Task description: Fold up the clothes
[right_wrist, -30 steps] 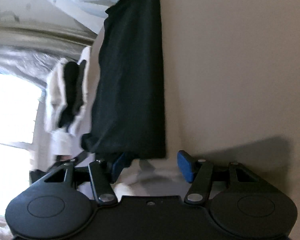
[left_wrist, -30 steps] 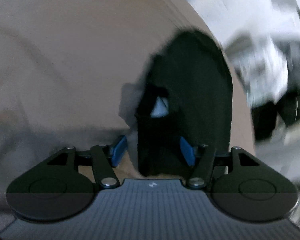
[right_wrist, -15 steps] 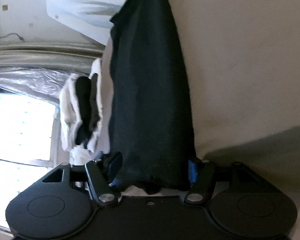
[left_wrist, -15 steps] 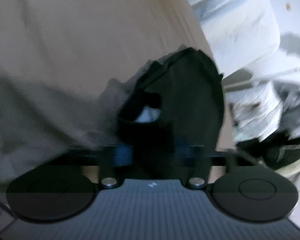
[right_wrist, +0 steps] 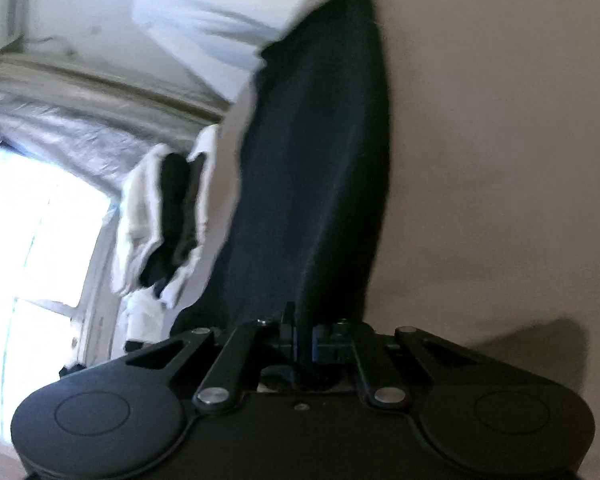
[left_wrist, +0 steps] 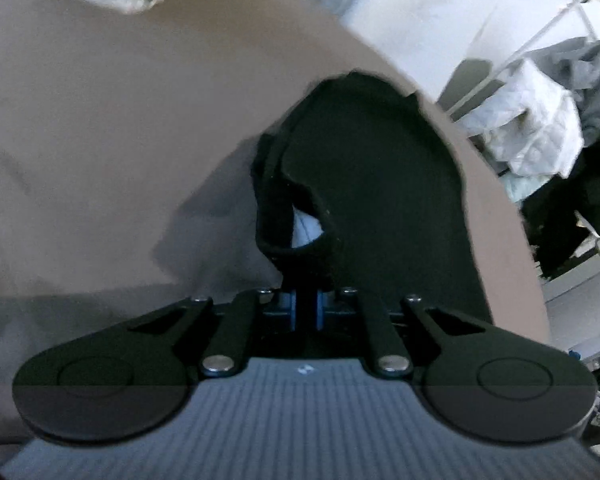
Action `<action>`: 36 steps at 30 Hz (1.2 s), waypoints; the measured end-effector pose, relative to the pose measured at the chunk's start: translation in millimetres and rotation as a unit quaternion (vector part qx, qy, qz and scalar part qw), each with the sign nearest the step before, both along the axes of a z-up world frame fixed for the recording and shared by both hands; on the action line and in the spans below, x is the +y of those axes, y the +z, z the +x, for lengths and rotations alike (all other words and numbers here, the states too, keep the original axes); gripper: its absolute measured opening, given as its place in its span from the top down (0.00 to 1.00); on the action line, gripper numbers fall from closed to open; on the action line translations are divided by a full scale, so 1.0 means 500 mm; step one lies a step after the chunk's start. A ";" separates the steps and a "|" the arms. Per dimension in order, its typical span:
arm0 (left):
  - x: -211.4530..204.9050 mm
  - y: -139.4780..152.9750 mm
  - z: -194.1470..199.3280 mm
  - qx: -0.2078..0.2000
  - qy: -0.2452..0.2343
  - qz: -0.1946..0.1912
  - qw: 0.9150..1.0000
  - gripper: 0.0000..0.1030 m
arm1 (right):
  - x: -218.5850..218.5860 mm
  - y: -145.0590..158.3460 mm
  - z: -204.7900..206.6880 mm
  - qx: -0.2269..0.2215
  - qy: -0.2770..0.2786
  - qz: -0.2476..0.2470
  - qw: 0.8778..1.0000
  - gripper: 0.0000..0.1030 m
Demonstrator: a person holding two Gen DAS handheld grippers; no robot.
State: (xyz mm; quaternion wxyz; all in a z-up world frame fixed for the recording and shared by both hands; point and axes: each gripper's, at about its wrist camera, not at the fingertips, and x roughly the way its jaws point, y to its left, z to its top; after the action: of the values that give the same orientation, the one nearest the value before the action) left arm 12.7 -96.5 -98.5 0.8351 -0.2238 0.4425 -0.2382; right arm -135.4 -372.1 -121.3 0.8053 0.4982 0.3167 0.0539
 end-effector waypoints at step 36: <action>-0.159 0.200 0.211 -0.072 -0.095 0.054 0.991 0.92 | -0.152 0.227 0.089 -0.009 0.022 -0.070 0.997 0.92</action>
State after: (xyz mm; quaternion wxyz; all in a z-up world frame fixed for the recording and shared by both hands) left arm 118.0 -175.9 1.6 0.8494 -0.1174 0.4126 -0.3075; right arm -90.8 -448.0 -7.6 0.8396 0.4332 0.3234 0.0535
